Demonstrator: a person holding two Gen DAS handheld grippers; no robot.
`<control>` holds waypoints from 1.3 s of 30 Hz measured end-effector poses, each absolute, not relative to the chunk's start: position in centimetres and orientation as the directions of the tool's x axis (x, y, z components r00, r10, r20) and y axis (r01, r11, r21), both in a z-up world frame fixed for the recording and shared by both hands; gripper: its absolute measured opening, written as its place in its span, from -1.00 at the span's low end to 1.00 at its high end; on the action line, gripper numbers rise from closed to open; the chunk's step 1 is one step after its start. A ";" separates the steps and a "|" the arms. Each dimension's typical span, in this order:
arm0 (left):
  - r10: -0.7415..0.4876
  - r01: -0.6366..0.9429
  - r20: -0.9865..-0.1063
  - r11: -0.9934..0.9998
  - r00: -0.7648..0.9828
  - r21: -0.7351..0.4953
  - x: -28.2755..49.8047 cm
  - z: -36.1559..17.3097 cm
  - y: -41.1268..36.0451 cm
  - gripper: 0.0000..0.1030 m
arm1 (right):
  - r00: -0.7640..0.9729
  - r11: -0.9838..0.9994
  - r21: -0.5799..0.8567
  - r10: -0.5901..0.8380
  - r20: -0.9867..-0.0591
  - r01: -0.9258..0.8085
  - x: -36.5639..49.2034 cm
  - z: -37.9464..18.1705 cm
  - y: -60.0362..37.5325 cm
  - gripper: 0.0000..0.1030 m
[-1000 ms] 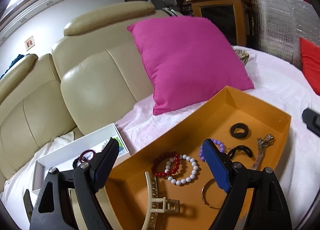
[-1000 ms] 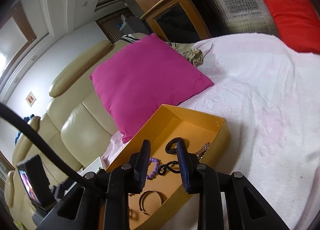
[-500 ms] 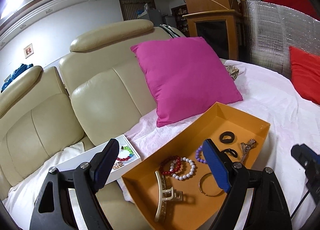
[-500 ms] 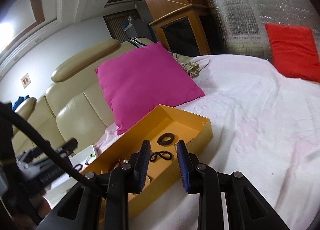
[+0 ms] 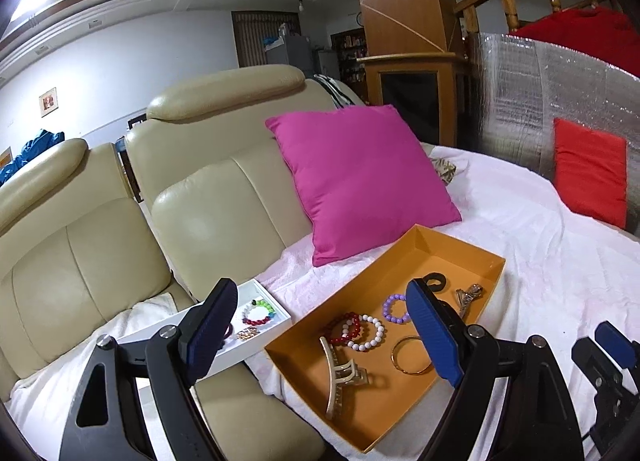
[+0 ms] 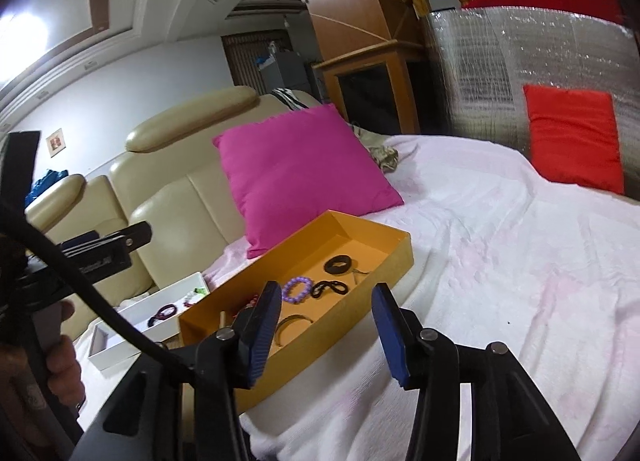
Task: Organize jewelry
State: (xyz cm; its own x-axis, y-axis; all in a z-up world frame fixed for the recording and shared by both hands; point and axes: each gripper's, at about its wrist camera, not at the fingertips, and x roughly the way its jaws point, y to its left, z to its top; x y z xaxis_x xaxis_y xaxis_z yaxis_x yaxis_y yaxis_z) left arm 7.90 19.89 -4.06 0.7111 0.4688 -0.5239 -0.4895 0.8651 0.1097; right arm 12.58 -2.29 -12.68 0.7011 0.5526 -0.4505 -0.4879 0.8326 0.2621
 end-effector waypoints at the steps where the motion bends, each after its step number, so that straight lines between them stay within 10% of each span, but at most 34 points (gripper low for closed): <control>1: 0.474 -0.494 -0.517 0.863 0.713 0.109 7.5 -3.8 19.9 0.68 | 0.704 0.833 0.254 0.552 -0.446 -0.492 11.9 -12.3 -2.3 0.00; 39: 0.457 -0.432 -0.431 0.887 0.778 0.162 -3.6 -0.5 18.4 0.85 | 0.701 0.862 0.154 0.487 -0.521 -0.484 0.5 -5.8 -0.3 0.19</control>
State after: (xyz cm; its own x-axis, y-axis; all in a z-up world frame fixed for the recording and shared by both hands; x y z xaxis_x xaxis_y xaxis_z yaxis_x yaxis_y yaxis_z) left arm -3.57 18.42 -0.48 0.7781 0.4573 -0.4306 -0.4320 0.8873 0.1618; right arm 0.46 -0.29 -5.77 0.7014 0.4867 -0.5208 -0.4836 0.8617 0.1539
